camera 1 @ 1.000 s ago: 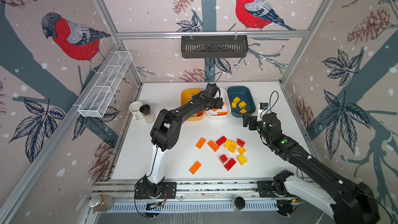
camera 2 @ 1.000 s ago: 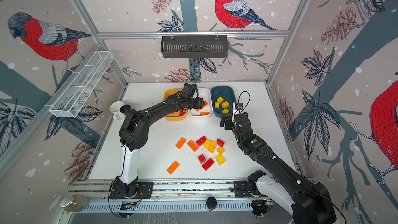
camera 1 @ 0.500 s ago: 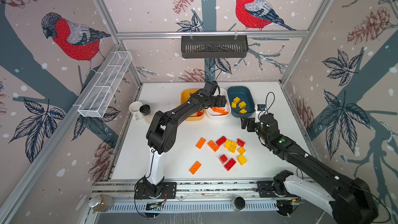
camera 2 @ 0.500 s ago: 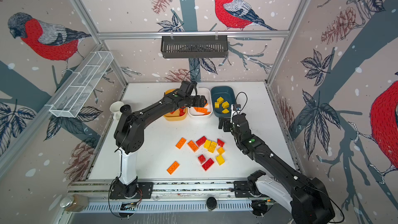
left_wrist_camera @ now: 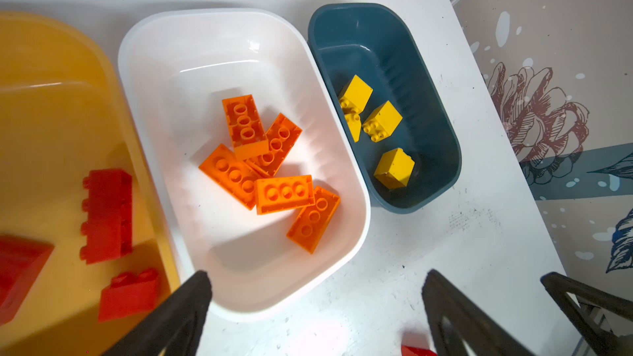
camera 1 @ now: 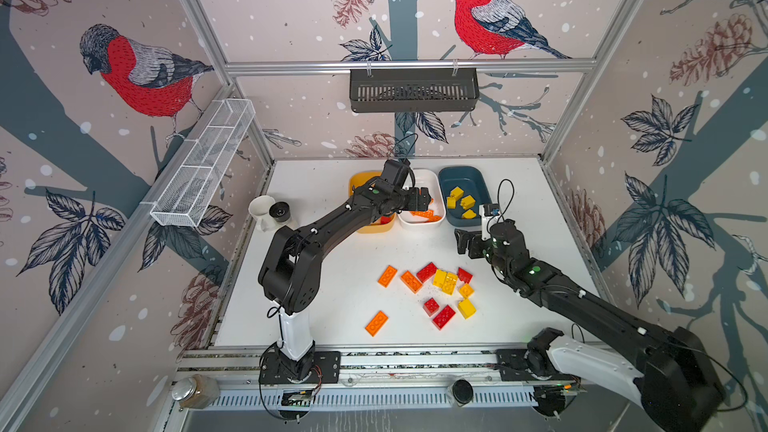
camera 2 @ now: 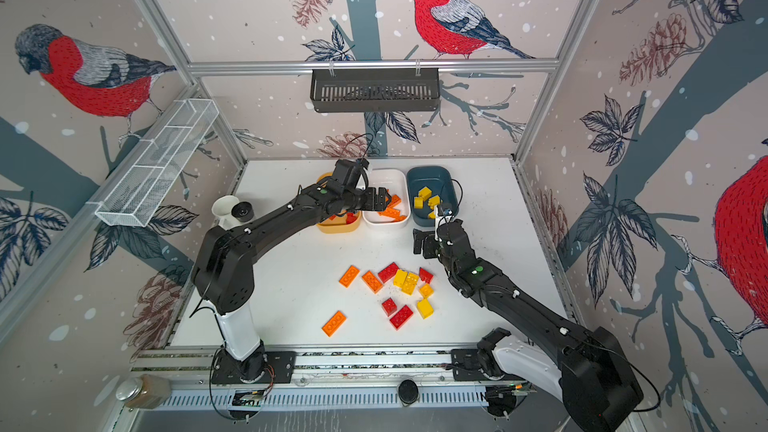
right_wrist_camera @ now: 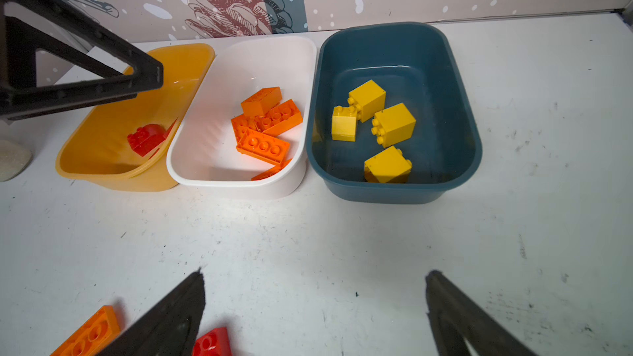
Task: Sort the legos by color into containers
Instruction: 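Withdraw the left gripper while right gripper grasps a red brick from the pile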
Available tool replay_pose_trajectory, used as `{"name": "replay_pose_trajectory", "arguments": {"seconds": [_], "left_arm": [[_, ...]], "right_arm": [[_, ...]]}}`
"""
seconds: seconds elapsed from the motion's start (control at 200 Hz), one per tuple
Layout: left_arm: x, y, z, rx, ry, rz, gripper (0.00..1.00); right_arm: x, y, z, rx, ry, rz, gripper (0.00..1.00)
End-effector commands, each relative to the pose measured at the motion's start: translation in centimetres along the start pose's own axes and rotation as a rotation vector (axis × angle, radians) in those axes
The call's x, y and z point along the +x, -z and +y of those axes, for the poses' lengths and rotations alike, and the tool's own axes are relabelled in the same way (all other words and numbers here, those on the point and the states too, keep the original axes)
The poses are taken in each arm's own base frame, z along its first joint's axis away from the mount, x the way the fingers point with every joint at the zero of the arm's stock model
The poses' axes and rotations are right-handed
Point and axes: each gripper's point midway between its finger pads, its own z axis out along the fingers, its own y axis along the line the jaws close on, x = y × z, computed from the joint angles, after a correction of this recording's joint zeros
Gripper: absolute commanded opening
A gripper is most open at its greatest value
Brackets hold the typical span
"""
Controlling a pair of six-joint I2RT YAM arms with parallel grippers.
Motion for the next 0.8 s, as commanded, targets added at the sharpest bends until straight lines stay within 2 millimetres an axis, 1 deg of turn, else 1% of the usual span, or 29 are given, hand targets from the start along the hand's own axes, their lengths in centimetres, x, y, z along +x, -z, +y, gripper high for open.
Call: {"name": "replay_pose_trajectory", "arguments": {"seconds": [0.0,0.095,0.21,0.33,0.35,0.37,0.425,0.475,0.555,0.66,0.795], "left_arm": [[-0.6,1.5,0.9,-0.029,0.027,-0.056,0.97],[-0.1,2.7,2.2,-0.053,0.054,-0.078,0.97],[0.7,4.0,3.7,-0.072,0.094,-0.096,0.97],[1.6,5.0,5.4,-0.092,0.132,-0.105,0.97],[1.7,5.2,5.6,-0.096,0.136,-0.106,0.97],[1.9,5.3,5.8,-0.101,0.137,-0.106,0.97],[2.1,5.7,6.3,-0.112,0.145,-0.109,0.97],[2.3,5.8,6.7,-0.123,0.149,-0.11,0.97],[2.5,6.1,7.1,-0.133,0.151,-0.112,0.97],[2.6,6.2,7.2,-0.138,0.152,-0.11,0.97],[2.9,5.9,7.3,-0.135,0.154,-0.103,0.97]], "right_arm": [[0.7,-0.3,1.0,-0.049,-0.029,0.03,0.99],[2.6,-0.8,1.8,-0.083,-0.043,0.107,1.0],[4.8,-1.4,2.6,-0.075,-0.027,0.194,1.0],[7.3,-1.9,1.9,0.02,-0.026,0.304,1.0],[7.5,-1.8,1.8,0.03,-0.033,0.318,0.99],[8.5,-2.0,1.6,0.046,-0.031,0.357,0.97],[9.8,-2.0,1.7,0.049,-0.031,0.411,0.95],[10.7,-1.8,1.7,0.046,-0.034,0.441,0.91],[11.8,-1.4,1.2,0.063,-0.047,0.473,0.86],[12.5,-0.8,0.1,0.11,-0.069,0.483,0.76],[13.1,-0.4,-0.5,0.113,-0.085,0.486,0.66]]}}
